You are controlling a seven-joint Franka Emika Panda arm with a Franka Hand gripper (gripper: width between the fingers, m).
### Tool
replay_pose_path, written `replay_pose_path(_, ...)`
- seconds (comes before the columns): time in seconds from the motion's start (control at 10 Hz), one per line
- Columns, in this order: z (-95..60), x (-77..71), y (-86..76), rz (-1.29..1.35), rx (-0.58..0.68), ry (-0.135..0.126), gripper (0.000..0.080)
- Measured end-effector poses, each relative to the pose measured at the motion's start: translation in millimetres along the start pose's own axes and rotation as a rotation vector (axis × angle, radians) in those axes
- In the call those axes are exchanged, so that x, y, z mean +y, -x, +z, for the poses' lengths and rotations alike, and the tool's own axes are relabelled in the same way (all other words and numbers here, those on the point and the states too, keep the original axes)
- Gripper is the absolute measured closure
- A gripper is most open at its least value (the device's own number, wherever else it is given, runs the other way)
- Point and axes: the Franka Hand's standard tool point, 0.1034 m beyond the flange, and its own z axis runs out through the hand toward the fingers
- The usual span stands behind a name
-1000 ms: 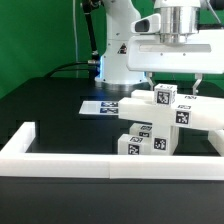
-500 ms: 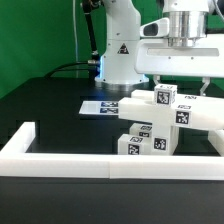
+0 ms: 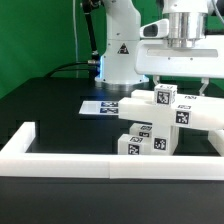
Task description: Assemble chair
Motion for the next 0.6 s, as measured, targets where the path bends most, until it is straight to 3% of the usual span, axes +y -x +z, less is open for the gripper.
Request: replay_pose_path(0.6,2.0,7.2,2.7,-0.017,0.008,0.004,0.015)
